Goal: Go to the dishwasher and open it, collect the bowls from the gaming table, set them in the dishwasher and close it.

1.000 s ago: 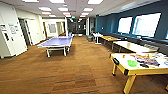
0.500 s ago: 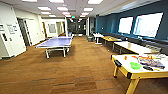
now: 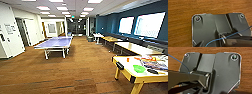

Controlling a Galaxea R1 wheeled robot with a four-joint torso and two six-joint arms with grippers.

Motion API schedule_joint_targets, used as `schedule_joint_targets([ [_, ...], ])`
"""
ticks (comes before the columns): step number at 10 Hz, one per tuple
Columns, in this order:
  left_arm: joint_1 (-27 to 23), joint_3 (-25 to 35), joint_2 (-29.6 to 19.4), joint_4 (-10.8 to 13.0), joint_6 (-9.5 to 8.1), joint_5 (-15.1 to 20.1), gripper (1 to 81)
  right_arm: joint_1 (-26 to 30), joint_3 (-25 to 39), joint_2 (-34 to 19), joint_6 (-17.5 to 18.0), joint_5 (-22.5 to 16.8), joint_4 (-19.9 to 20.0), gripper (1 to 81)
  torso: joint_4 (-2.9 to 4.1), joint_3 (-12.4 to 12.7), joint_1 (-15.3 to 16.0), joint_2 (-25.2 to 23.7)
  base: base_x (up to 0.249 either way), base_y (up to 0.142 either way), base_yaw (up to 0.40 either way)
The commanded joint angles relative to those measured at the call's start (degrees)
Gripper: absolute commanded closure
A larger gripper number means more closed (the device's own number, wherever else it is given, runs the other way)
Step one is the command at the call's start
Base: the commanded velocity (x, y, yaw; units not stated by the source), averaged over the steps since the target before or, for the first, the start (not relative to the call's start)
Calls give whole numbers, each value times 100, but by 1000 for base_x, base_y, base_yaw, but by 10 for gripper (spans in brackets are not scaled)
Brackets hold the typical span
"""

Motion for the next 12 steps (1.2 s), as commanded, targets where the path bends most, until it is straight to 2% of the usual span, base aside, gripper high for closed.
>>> schedule_joint_targets([
  [1,-299,-13,-30,-29,22,258,10,286,21,28,-5,-269,0,10,0,0,0,0,170,0,0],
  [3,-299,-5,-30,-29,14,250,10,286,30,28,-5,-269,0,10,0,0,6,2,122,0,0],
  [12,-299,-5,-30,-3,5,258,10,268,30,36,-5,-269,0,10,0,0,2,2,0,0,0],
])
